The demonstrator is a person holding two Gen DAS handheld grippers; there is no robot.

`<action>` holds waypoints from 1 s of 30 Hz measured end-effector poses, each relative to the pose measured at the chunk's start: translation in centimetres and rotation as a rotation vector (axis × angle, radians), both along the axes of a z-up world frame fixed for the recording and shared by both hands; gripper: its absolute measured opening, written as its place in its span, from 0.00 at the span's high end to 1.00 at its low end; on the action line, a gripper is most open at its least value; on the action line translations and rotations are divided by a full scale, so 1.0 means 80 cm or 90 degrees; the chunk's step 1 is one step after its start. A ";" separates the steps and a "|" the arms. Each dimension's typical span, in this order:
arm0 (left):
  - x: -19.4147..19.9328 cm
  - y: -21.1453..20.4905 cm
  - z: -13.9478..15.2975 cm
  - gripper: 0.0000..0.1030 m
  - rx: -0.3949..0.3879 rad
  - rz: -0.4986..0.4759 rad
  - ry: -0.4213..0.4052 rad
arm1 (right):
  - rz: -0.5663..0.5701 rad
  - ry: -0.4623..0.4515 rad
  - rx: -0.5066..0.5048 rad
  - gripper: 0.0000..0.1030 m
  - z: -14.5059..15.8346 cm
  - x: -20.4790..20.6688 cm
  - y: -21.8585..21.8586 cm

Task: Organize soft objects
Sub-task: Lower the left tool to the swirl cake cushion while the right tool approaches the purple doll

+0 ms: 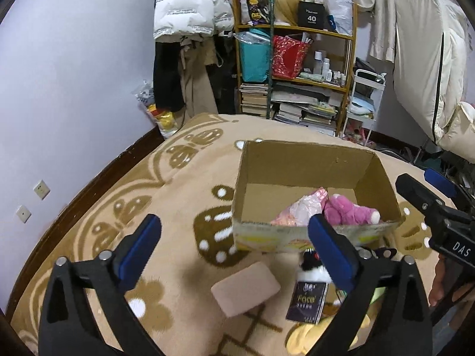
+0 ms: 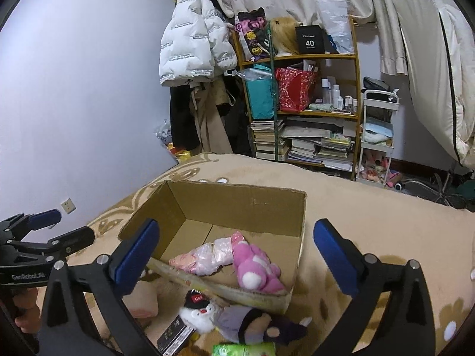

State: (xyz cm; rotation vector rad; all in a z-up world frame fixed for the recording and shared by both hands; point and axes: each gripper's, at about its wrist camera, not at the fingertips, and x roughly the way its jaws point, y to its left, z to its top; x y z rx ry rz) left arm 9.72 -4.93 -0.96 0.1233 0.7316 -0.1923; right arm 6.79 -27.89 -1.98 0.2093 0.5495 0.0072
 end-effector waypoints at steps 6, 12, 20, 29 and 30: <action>-0.020 0.012 0.005 0.03 -0.005 0.006 0.025 | -0.005 0.006 0.002 0.00 0.004 -0.024 0.005; -0.038 0.021 0.004 0.03 0.000 0.010 0.049 | -0.009 0.015 0.010 0.00 0.007 -0.045 0.006; -0.056 0.023 -0.009 0.03 0.019 0.002 0.074 | -0.012 0.049 0.001 0.00 -0.006 -0.059 0.011; -0.046 0.022 -0.026 0.03 0.028 0.009 0.102 | -0.014 0.088 0.001 0.00 -0.026 -0.052 0.008; -0.044 0.022 -0.029 0.03 0.030 0.011 0.106 | -0.014 0.092 0.002 0.00 -0.029 -0.050 0.007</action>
